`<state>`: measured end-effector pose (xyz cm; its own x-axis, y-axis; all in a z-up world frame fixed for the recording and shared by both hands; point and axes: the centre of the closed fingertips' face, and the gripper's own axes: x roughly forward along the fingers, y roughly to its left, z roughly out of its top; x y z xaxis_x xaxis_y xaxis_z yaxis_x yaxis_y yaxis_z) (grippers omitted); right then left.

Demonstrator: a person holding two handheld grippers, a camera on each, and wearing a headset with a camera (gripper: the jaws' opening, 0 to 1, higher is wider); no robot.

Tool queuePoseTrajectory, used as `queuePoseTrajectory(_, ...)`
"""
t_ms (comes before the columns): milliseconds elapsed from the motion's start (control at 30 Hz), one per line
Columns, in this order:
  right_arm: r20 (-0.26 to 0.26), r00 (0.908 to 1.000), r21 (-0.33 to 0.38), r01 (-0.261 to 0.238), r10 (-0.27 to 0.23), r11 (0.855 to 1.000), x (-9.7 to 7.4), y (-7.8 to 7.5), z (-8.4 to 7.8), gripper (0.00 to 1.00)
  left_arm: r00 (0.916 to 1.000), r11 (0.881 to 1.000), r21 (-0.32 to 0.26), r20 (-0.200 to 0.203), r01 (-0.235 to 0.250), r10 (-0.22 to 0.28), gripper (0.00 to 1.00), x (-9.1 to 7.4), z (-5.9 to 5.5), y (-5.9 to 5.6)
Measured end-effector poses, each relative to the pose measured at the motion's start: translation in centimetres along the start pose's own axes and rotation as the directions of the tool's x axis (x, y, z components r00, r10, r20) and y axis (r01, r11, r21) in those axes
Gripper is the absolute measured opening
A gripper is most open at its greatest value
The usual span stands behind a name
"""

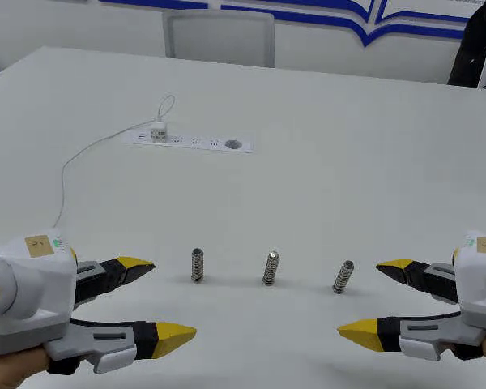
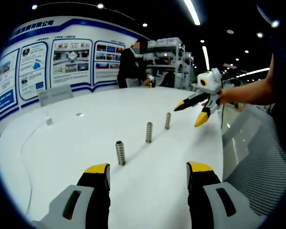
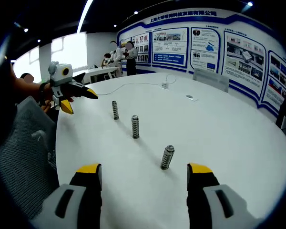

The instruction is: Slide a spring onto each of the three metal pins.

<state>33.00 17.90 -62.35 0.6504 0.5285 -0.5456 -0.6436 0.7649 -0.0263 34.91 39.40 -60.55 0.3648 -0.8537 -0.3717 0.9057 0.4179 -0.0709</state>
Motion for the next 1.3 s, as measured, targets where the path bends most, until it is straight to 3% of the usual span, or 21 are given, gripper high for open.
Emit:
queuePoseTrajectory(567, 0.057, 0.9981, 0.007, 0.025, -0.025, 1.0, -0.4, 0.6, 0.1, 0.74, 0.9998, 0.999, -0.03, 0.016, -0.015, 0.015, 0.67, -0.2, -0.4, -0.1)
queuePoseTrajectory(1300, 0.067, 0.9974, 0.027, 0.024, -0.026, 0.999, -0.8, 1.2, -0.3, 0.75, 0.9996, 0.999, -0.042, 0.011, -0.027, 0.027, 0.66, -0.3, -0.7, 0.1)
